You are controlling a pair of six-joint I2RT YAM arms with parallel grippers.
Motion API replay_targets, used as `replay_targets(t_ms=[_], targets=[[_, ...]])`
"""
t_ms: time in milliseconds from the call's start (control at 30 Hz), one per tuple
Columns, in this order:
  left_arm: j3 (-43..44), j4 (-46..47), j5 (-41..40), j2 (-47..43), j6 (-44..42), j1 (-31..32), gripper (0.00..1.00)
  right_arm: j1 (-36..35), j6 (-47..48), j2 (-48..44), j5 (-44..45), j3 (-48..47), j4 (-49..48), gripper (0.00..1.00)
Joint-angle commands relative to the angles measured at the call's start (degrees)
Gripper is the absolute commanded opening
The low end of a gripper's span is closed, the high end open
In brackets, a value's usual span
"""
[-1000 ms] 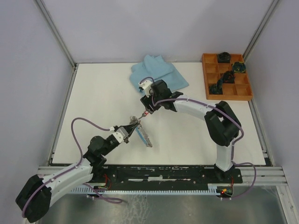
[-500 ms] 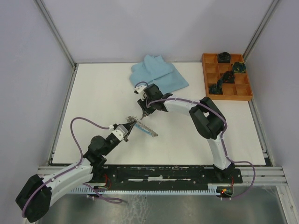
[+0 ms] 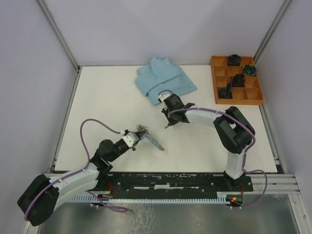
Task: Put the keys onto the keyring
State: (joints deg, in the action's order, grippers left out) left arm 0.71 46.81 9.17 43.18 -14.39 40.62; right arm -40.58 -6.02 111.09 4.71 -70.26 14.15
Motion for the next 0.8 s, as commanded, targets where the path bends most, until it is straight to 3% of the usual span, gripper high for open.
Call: replay_targets(t_ms=[0, 233, 400, 767], targets=[[0.99, 6.00, 6.87, 3.33, 0.93, 0.09, 0.03, 1.67, -4.92, -4.60, 4.95, 7.06, 9.05, 0.20], [4.65, 5.11, 18.94, 11.98, 0.68, 0.17, 0.03, 2.13, -9.51, -13.68, 2.73, 13.67, 11.62, 0.31], [6.69, 4.90, 24.27, 16.14, 0.58, 0.12, 0.03, 2.11, -7.06, -20.63, -0.48, 12.40, 14.69, 0.43], [7.55, 3.57, 25.07, 17.86, 0.07, 0.15, 0.03, 3.46, -3.83, -14.01, -4.89, 7.81, 17.98, 0.35]])
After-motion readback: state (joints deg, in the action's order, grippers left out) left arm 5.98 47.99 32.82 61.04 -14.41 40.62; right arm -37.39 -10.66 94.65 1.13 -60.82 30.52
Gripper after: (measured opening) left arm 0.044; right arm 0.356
